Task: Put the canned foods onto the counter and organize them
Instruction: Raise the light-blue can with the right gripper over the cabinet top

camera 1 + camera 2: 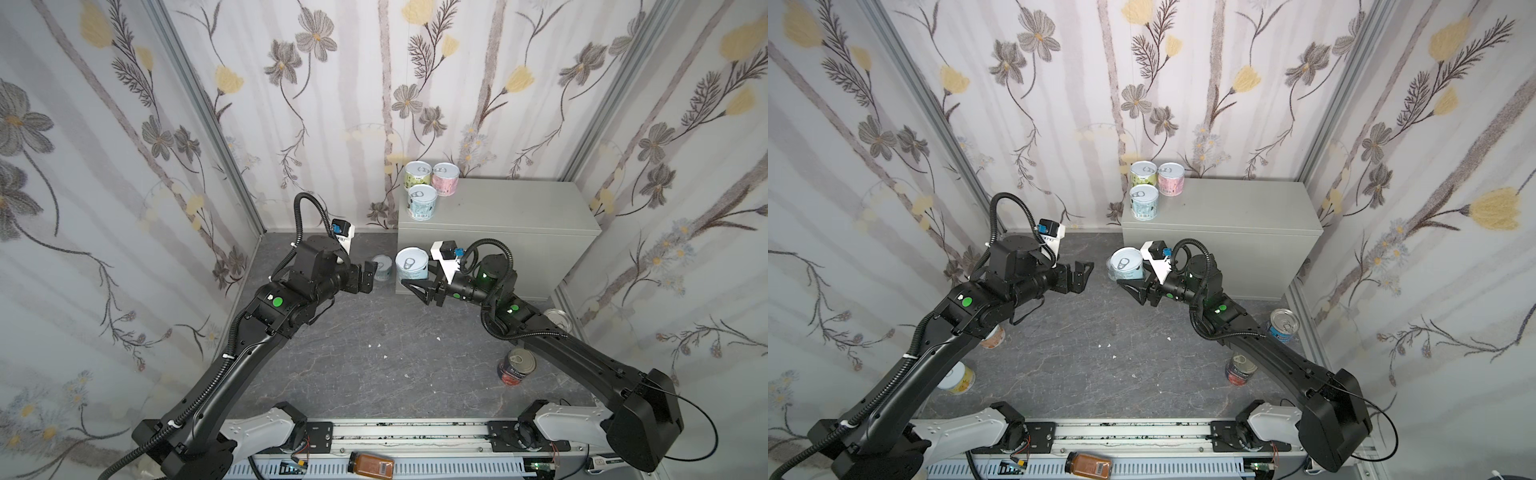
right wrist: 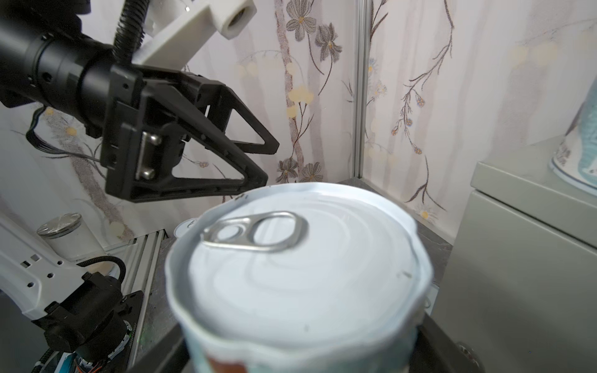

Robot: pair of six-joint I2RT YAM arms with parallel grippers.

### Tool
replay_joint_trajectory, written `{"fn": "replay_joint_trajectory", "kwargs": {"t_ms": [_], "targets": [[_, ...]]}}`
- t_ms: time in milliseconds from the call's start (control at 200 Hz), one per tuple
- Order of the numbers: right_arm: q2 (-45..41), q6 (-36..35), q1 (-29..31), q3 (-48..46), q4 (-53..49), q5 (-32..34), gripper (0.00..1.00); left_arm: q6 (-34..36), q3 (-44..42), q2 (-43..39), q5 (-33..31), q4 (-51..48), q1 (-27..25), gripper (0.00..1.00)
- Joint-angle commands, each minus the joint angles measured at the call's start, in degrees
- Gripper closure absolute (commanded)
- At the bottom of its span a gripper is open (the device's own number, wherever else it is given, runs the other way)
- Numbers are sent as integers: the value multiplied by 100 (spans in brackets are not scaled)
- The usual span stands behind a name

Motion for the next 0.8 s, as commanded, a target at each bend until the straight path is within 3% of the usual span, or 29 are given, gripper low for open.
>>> {"fn": "replay_joint_trajectory", "kwargs": {"t_ms": [0, 450, 794], "targets": [[-240, -89, -47, 4, -177, 542, 49, -260, -239, -112, -164, 349, 69, 0], [-1493, -116, -186, -91, -1272, 1587, 48, -738, -1836, -587, -102, 1306, 116, 0], [-1941, 70, -636, 71, -1663, 2208, 52, -1264, -2850, -649, 442, 2323, -26, 0]]}}
